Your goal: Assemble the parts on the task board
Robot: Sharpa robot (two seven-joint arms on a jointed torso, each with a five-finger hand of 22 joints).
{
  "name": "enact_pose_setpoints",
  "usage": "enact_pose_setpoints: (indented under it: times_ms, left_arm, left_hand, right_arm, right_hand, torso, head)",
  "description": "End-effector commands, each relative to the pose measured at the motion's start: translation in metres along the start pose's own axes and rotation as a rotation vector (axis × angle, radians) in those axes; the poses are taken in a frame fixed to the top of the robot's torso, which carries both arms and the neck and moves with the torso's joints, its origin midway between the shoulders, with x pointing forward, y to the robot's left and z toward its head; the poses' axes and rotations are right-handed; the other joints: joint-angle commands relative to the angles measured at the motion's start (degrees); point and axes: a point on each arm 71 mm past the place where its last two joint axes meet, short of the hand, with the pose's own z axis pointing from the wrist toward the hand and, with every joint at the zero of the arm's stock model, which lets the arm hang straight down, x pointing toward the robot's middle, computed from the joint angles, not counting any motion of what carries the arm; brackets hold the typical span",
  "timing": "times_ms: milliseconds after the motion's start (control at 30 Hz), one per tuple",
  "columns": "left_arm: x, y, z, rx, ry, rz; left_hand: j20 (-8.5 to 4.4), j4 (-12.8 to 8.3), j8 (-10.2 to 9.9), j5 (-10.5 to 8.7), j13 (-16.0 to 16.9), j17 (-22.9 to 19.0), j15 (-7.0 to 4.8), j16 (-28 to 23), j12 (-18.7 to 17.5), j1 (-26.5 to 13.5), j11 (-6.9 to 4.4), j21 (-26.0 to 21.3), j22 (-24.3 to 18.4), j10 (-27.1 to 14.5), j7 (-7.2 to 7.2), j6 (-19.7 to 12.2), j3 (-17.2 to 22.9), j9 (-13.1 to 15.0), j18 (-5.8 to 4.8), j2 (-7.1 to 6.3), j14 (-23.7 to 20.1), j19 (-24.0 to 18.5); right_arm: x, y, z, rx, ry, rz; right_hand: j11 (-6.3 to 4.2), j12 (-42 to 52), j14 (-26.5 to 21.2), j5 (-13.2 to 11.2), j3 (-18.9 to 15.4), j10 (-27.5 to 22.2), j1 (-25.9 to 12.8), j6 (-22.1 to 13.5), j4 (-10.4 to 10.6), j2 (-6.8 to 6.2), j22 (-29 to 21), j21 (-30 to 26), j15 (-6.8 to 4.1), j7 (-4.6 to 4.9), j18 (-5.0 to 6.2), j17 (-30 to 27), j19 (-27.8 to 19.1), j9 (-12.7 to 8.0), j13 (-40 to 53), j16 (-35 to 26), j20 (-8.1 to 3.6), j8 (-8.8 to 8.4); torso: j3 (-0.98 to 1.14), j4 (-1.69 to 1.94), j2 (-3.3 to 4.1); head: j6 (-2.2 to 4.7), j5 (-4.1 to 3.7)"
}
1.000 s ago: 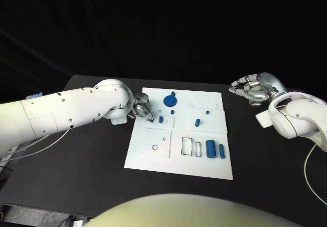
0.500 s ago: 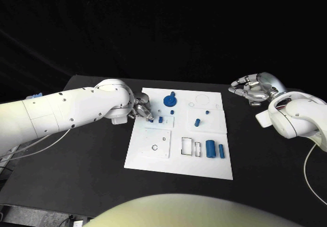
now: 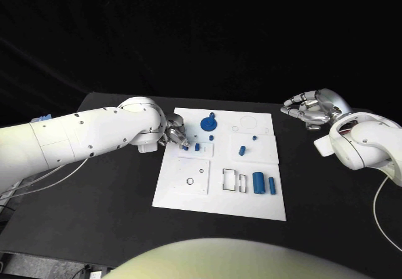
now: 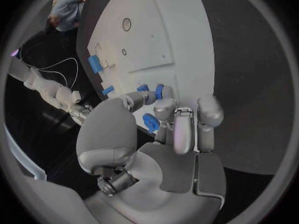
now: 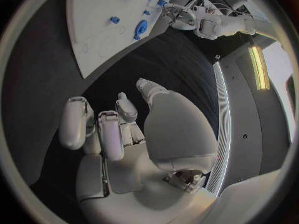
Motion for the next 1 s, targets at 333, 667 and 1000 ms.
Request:
enact_pose_setpoints:
  times_ms: [333,667,1000]
  left_arm:
    - [0.0069,-0.0036,0.0036,-0.004,0.049,0.004]
    - [0.0070,-0.0023,0.0046,-0.016,0.054,0.006]
    - [0.0058,-0.0005,0.0043,-0.022,0.044,0.000]
  left_hand:
    - [-0.02,-4.88,-0.01,-0.90,0.49,5.38,-0.32,0.15,0.56,-1.24,-0.18,-0.58,-0.28,0.46,-1.40,1.51,3.99,-0.58,-1.03,1.24,3.69,0.41]
    - [-0.18,-0.63,-0.25,-1.21,0.99,5.38,-0.51,0.15,0.64,-2.66,-0.43,-1.21,-0.59,0.36,-1.81,1.95,-4.68,-1.46,-1.06,0.40,3.68,0.72]
    - [-0.27,3.72,-0.61,-1.29,1.81,5.41,-0.56,0.16,0.90,-2.80,-0.46,-1.52,-0.72,0.38,-1.85,2.53,-11.91,-2.31,-1.07,-0.33,3.68,0.95]
  right_arm:
    - [0.0004,0.0003,0.0000,-0.008,0.006,-0.004]
    - [0.0000,0.0001,-0.0001,-0.008,0.004,-0.004]
    - [-0.0001,-0.0001,-0.0001,-0.008,0.003,-0.004]
  right_hand:
    - [-0.07,-0.11,3.34,0.28,0.04,-0.03,0.31,-0.42,0.18,-0.34,1.43,-0.23,-0.36,0.14,0.72,4.13,-0.16,0.06,-0.05,-0.39,-0.05,0.33]
    - [-0.07,-0.11,3.34,0.28,0.04,-0.03,0.31,-0.42,0.18,-0.34,1.43,-0.23,-0.36,0.14,0.72,4.13,-0.16,0.06,-0.05,-0.39,-0.05,0.33]
    - [-0.07,-0.17,3.33,0.47,0.04,-0.11,0.33,-0.46,0.19,-0.35,1.43,-0.24,-0.36,0.14,0.71,4.08,-0.14,0.06,-0.14,-0.42,-0.06,0.38]
  torso:
    - [0.00,0.00,-0.01]
    - [-0.01,-0.02,-0.04]
    - [-0.02,-0.05,-0.04]
  head:
    - [0.01,-0.18]
    - [0.01,-0.29]
    - [0.01,-0.34]
